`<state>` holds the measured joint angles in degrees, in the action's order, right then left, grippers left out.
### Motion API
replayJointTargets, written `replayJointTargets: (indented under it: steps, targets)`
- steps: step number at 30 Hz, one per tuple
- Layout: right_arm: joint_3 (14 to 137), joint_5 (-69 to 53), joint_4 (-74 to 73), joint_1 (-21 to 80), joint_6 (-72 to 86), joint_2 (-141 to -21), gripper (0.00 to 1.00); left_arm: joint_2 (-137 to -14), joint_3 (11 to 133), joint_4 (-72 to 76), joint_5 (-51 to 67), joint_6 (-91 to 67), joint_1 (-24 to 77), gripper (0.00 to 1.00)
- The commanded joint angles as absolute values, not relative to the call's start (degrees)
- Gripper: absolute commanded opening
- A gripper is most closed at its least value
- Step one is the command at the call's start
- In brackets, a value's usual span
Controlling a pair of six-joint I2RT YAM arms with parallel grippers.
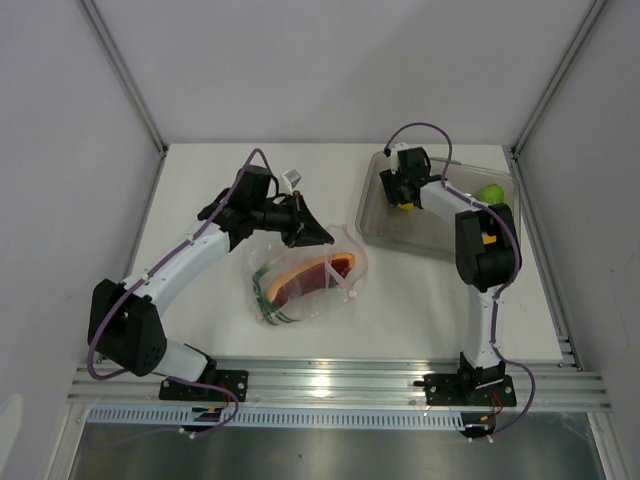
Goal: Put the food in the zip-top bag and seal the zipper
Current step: Pick up the fake fruit from the bin, then place the fake fruit in the zipper food storage bag.
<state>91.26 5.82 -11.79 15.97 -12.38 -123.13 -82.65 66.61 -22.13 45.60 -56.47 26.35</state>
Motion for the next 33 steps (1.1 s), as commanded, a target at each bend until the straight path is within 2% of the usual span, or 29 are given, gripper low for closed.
replayJointTargets:
  steps: [1, 7, 13, 18, 21, 28, 33]
  targets:
    - [87.0, 6.8, -10.6, 16.6, -6.3, -112.4, 0.0, -78.1, 65.3, -20.9, 45.6, -56.0, 26.5, 0.01]
    - [77.4, 8.0, -15.2, 17.5, 3.4, -99.9, 0.0, -76.5, 64.9, -22.5, 44.7, -54.6, 26.5, 0.01]
    - [68.0, -6.7, -19.9, 19.9, 13.1, -83.1, 0.0, -76.8, 66.0, -22.5, 44.5, -54.1, 26.5, 0.01]
    - [62.3, -17.7, -23.5, 22.8, 14.9, -70.3, 0.0, -77.7, 67.6, -23.4, 45.4, -52.9, 26.5, 0.0]
    - [61.3, -23.7, -28.4, 25.5, 14.5, -65.9, 0.0, -77.6, 68.3, -24.6, 45.4, -52.2, 26.5, 0.01]
    - [59.7, -24.2, -35.9, 34.2, 14.1, -58.6, 0.0, -76.3, 67.5, -25.8, 45.0, -51.8, 26.5, 0.01]
    - [59.9, -26.2, -38.6, 36.4, 15.8, -57.0, 0.0, -75.7, 67.5, -27.2, 45.2, -51.1, 26.6, 0.01]
